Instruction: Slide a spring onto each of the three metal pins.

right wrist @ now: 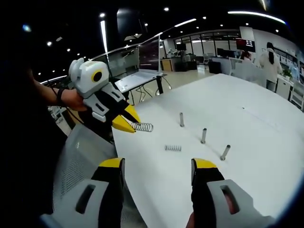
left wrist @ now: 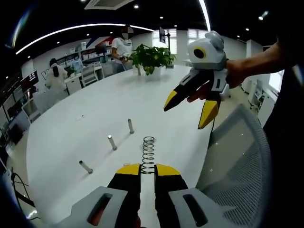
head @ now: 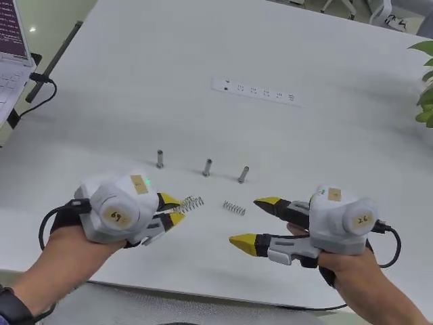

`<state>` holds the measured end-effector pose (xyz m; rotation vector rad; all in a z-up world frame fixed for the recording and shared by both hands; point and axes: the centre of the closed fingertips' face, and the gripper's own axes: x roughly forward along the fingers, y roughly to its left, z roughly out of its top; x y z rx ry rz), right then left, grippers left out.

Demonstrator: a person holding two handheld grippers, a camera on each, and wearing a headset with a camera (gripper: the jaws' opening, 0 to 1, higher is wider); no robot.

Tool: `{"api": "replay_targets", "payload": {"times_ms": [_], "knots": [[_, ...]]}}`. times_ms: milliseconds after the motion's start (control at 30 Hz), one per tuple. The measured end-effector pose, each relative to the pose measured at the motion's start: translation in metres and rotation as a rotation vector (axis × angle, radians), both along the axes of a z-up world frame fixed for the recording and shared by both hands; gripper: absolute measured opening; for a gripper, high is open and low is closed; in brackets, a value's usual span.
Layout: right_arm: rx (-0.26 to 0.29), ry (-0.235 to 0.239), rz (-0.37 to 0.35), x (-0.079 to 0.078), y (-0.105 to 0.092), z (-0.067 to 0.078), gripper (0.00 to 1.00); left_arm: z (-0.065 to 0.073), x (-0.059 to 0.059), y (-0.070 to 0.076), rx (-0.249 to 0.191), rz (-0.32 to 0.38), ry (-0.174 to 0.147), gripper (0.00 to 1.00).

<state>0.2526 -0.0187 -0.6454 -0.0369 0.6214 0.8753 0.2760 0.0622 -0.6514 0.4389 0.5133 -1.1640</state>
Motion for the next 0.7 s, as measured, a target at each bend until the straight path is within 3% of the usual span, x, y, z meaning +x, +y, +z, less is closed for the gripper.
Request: {"api": "replay_targets", "payload": {"times_ms": [100, 267, 700], "knots": [[0.034, -0.003, 0.027, 0.001, 0.009, 0.004, 0.49, 0.003, -0.005, -0.007, 0.003, -0.033, -0.01, 0.02], [0.045, 0.006, 0.075, -0.002, 0.021, 0.004, 0.45, 0.005, -0.011, -0.014, 0.003, -0.067, -0.014, 0.02], [0.118, 0.045, 0.153, -0.011, 0.036, 0.005, 0.3, 0.01, -0.029, -0.028, 0.014, -0.166, -0.042, 0.02]]}}
